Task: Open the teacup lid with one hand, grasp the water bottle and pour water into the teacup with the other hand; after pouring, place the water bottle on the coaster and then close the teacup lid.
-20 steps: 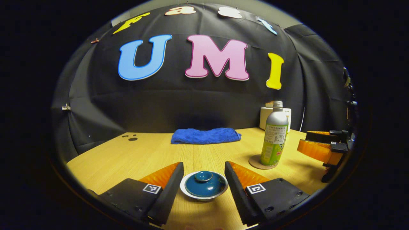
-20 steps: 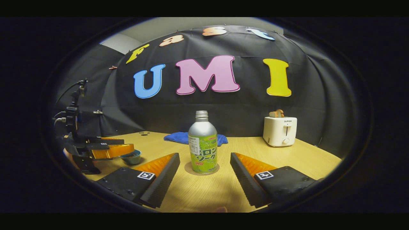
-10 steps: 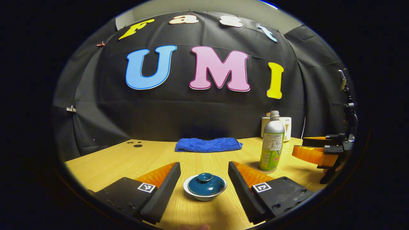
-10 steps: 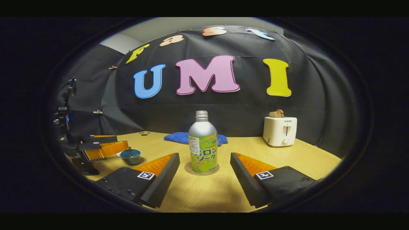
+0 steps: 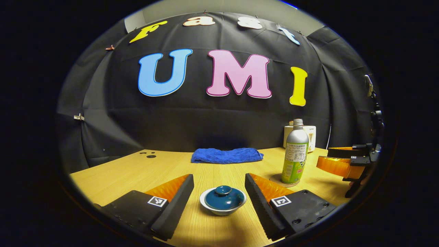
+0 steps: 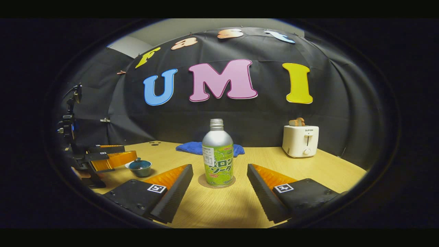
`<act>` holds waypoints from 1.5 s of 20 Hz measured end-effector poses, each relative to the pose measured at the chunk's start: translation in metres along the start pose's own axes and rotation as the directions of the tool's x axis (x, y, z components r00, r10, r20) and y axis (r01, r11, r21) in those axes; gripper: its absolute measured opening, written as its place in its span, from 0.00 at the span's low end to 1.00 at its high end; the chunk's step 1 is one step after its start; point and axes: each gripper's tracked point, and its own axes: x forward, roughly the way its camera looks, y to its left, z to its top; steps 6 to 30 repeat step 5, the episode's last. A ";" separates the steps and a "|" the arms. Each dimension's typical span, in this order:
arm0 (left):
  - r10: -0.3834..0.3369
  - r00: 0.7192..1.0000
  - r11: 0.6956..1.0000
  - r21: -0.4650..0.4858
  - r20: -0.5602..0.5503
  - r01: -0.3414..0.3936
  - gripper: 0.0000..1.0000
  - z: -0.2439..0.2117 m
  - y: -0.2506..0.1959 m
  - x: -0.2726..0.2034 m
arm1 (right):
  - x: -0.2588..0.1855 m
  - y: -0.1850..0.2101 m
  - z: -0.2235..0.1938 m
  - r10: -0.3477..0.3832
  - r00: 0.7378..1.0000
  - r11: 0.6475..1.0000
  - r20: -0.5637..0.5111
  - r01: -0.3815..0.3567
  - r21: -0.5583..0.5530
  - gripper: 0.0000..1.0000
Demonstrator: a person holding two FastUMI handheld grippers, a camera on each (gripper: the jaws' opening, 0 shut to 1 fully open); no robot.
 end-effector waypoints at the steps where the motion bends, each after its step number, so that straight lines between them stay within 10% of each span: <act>1: 0.004 1.000 1.000 0.000 0.000 -0.004 0.95 0.000 0.001 0.000 | 0.000 0.000 0.000 0.000 1.000 1.000 0.000 0.000 0.000 0.98; 30: 0.005 1.000 1.000 0.000 0.000 -0.005 0.95 0.000 0.001 0.000 | 0.000 0.003 0.000 0.011 1.000 1.000 0.001 -0.011 0.001 0.98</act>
